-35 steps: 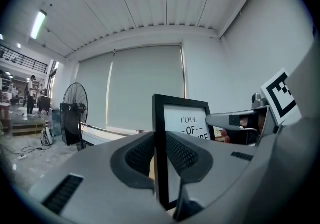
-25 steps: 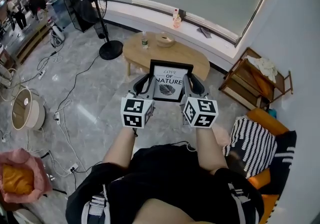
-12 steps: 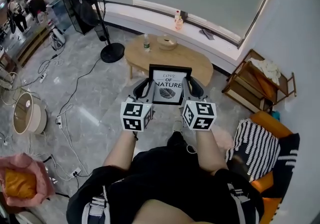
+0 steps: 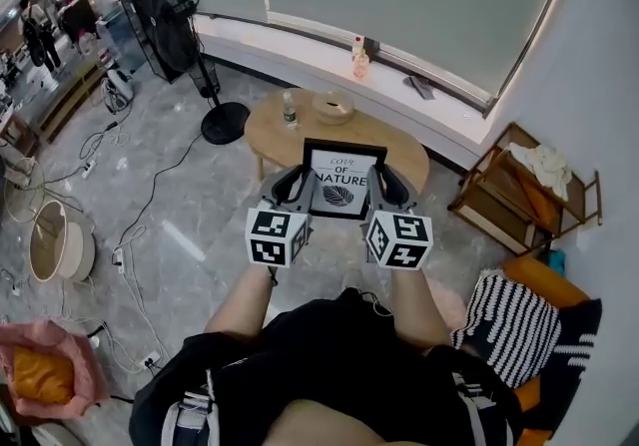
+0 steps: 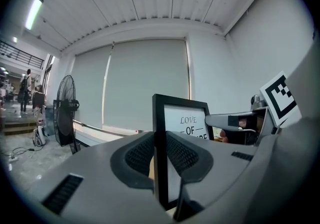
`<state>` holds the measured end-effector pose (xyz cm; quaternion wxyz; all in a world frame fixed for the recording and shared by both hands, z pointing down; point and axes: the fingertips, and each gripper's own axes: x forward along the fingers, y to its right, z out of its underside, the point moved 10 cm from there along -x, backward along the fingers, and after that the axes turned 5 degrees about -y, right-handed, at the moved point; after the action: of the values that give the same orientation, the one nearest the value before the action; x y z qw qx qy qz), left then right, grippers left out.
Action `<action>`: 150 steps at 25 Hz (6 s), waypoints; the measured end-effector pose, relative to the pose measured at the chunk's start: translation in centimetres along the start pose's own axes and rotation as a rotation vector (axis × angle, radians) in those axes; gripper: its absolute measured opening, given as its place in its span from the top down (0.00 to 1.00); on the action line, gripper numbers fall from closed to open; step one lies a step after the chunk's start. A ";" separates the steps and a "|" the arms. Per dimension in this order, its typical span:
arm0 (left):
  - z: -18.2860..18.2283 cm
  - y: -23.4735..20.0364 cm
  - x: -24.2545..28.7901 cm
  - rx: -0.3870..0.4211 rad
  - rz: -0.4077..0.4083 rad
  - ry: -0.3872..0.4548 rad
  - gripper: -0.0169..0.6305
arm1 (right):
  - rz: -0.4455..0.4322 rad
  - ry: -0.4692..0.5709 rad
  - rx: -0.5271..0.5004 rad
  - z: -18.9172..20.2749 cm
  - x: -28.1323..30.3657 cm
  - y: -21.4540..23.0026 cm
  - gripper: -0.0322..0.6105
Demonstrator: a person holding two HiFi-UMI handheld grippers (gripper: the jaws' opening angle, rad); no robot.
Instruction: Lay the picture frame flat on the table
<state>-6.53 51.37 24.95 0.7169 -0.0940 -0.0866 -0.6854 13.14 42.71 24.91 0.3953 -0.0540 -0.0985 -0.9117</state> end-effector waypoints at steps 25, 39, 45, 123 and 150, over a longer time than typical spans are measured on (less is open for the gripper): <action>-6.5 -1.2 33.1 -0.025 -0.012 -0.096 0.84 | -0.036 -0.088 0.044 -5.3 24.7 23.3 0.81; -8.1 -14.5 47.4 -0.028 0.142 -0.135 0.84 | 0.111 -0.131 0.046 -6.7 41.3 23.2 0.81; -7.9 -20.5 54.9 -0.014 0.268 -0.201 0.84 | 0.219 -0.199 0.107 -5.9 48.5 23.2 0.81; 16.7 -15.4 79.1 -0.070 0.441 -0.786 0.91 | 0.485 -0.682 0.509 22.3 55.7 41.0 0.93; -17.0 -16.3 64.6 0.133 0.329 0.020 0.92 | 0.450 0.130 -0.006 -12.8 48.9 31.1 0.93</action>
<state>-20.00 -16.04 25.14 0.8248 -0.0522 -0.1081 -0.5525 2.27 -15.63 25.32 0.5940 -0.0172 -0.0555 -0.8024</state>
